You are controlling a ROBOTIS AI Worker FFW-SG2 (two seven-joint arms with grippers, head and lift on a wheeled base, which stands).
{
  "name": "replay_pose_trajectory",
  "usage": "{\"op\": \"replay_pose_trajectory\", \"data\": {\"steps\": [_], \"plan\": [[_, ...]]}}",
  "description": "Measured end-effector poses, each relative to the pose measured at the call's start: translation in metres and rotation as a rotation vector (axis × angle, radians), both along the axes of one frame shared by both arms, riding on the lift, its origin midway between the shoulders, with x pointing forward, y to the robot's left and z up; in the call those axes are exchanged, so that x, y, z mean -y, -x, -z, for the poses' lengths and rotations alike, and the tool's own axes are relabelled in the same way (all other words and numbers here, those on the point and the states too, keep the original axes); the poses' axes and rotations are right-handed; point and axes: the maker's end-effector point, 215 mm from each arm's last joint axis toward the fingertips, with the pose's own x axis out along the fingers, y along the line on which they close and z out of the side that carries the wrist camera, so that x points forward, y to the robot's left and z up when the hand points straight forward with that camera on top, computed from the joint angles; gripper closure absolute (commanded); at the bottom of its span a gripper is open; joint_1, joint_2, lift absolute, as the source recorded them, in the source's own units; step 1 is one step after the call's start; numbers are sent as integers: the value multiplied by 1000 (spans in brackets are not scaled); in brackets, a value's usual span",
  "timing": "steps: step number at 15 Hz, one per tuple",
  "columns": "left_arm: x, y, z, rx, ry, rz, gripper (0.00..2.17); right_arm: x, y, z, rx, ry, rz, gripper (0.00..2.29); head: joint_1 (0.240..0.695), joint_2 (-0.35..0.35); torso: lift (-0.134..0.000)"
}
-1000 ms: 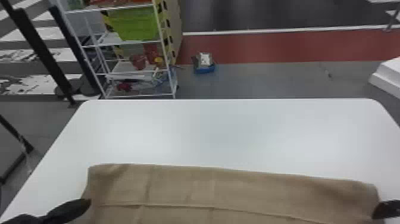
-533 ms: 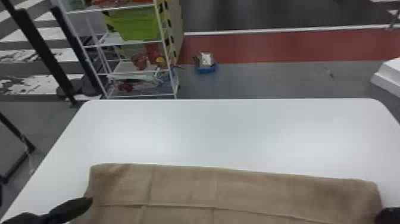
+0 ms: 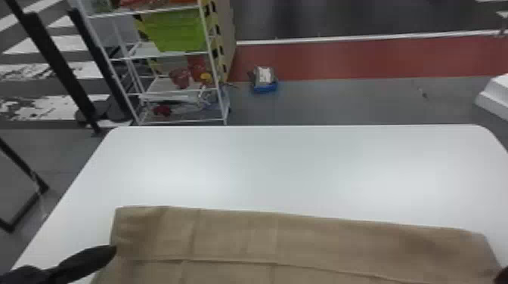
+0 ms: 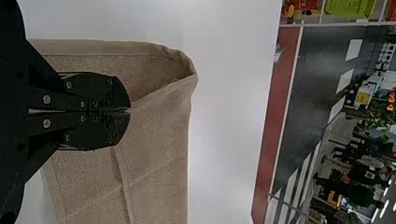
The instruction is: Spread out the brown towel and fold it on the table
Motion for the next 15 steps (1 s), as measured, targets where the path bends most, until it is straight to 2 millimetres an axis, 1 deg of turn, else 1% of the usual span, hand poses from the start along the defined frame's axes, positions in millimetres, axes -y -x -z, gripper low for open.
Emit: {"op": "replay_pose_trajectory", "data": {"steps": [2, 4, 6, 9, 11, 12, 13, 15], "plan": [[-4, 5, -9, 8, 7, 0, 1312, 2, 10, -11, 1, -8, 3, 1200, 695, 148, -124], [-5, 12, -12, -2, 21, 6, 1308, 1, 23, -13, -10, -6, -4, 1197, 695, 155, -124], [-5, 14, -1, -36, 23, 14, 1308, 1, 30, -9, -23, 0, -9, 1197, 695, 163, -124], [4, 16, 16, -90, 20, 57, 1301, 6, 32, -2, -34, 15, -5, 1197, 695, 139, -124], [4, 13, 24, -117, -2, 69, 1301, 8, 35, 4, -40, 32, -9, 1200, 695, 133, -124], [1, 11, 22, -113, -8, 68, 1301, 10, 29, -1, -27, 29, -1, 1200, 695, 132, -124], [-1, 9, 16, -102, -15, 64, 1301, 14, 21, -11, -4, 18, 15, 1200, 695, 128, -124], [-6, 8, -3, -77, -21, 51, 1305, 23, 5, -39, 51, -12, 48, 1197, 695, 113, -124]]}}
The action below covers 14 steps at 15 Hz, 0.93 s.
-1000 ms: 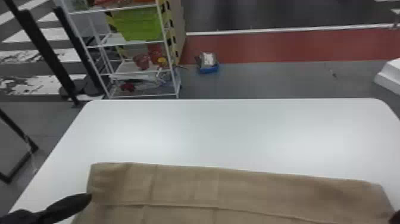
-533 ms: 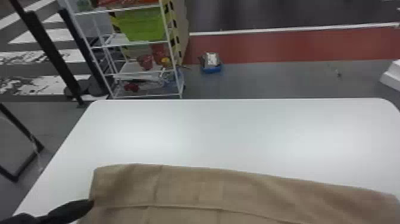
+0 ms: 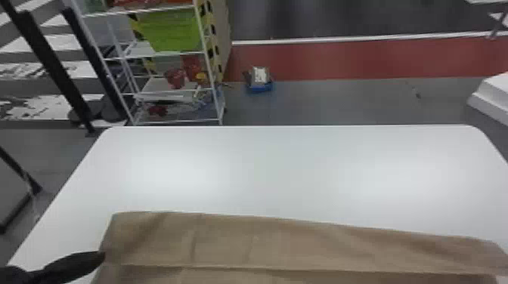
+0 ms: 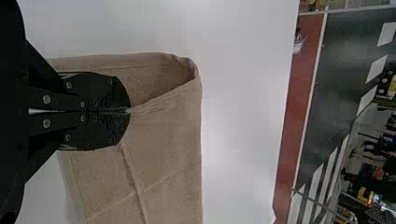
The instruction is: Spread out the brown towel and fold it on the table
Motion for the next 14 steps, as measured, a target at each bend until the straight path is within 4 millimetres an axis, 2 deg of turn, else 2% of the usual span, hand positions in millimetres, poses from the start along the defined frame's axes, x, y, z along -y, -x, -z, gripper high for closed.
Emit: {"op": "replay_pose_trajectory", "data": {"steps": [2, 5, 7, 10, 12, 14], "plan": [[-1, 6, -14, 14, 16, 0, 1305, 1, 3, -9, 10, -1, 0, 1200, 695, 113, -124], [0, 19, -18, 5, 32, 31, 1305, -3, 23, 3, -31, 3, -17, 1200, 695, 128, -124], [-3, 22, -11, -14, 22, 40, 1305, -5, 37, 21, -76, 6, -27, 1200, 695, 141, -124], [-5, 21, 17, -77, 2, 59, 1301, -6, 50, 49, -132, 38, -38, 1197, 695, 154, -124], [-3, 20, 26, -92, -8, 78, 1305, -6, 51, 55, -140, 49, -43, 1197, 695, 152, -124], [-5, 21, 22, -85, -11, 85, 1305, -4, 45, 48, -122, 50, -40, 1200, 695, 147, -124]]}}
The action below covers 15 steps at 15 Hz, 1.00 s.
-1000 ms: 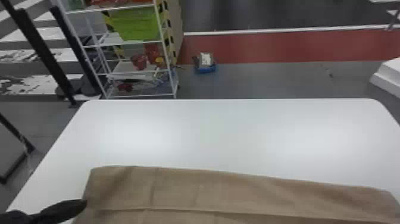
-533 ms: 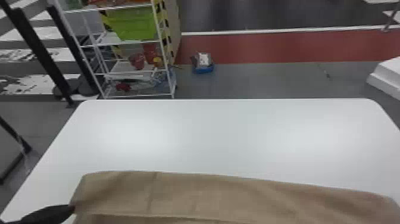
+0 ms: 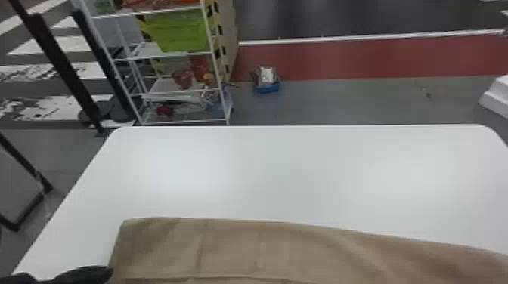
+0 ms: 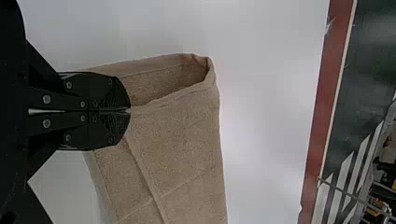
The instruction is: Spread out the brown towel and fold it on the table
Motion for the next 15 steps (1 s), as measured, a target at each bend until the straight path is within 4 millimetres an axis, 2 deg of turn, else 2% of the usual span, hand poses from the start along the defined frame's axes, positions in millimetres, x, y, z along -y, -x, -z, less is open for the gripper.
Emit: {"op": "replay_pose_trajectory", "data": {"steps": [4, 7, 9, 13, 15], "plan": [[-7, 5, -34, 56, -8, 9, 1305, 7, -13, -43, 75, -36, 23, 1197, 695, 144, -124], [-12, 17, -42, 57, -7, 11, 1305, 14, -1, -50, 62, -47, 34, 1200, 695, 147, -124], [-13, 21, -37, 49, -22, 33, 1305, 19, 6, -46, 42, -45, 38, 1200, 695, 146, -124], [9, 20, 1, 8, -23, 129, 1301, 16, 19, -18, -13, -19, 21, 1197, 695, 104, -124], [13, 20, 10, -2, -28, 153, 1301, 14, 23, -10, -28, -12, 16, 1197, 695, 97, -124]]}}
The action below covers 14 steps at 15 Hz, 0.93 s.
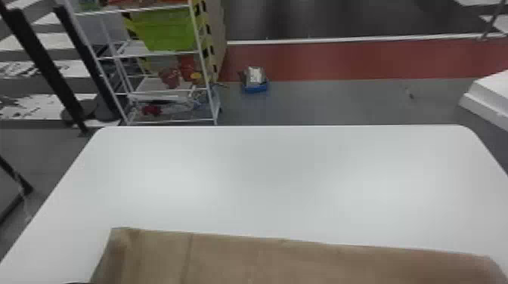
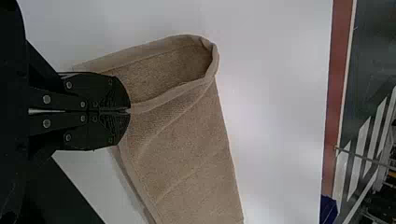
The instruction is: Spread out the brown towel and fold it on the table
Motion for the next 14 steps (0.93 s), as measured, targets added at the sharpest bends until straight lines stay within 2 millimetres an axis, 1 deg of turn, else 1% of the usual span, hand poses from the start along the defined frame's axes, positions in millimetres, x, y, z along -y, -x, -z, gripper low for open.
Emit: {"op": "replay_pose_trajectory", "data": {"steps": [3, 5, 8, 11, 12, 14], "plan": [[-2, 1, 1, -1, -8, 5, 1301, -2, 2, 5, -10, 0, -4, 1197, 695, 103, -124], [-6, 2, -1, 0, -16, -3, 1301, -1, 3, 5, -12, 6, -6, 1197, 695, 115, -124], [-12, 3, -2, 1, -26, -12, 1301, 3, 9, 10, -22, 26, -19, 1197, 695, 124, -124], [-11, 3, -1, 4, -30, -6, 1301, 12, 10, 18, -24, 61, -23, 1197, 695, 105, -124], [-10, 3, -1, 5, -29, -3, 1301, 14, 9, 23, -25, 68, -23, 1197, 695, 92, -124], [-9, 4, 1, 5, -29, 1, 1301, 12, 7, 29, -29, 68, -23, 1197, 695, 90, -124]]}}
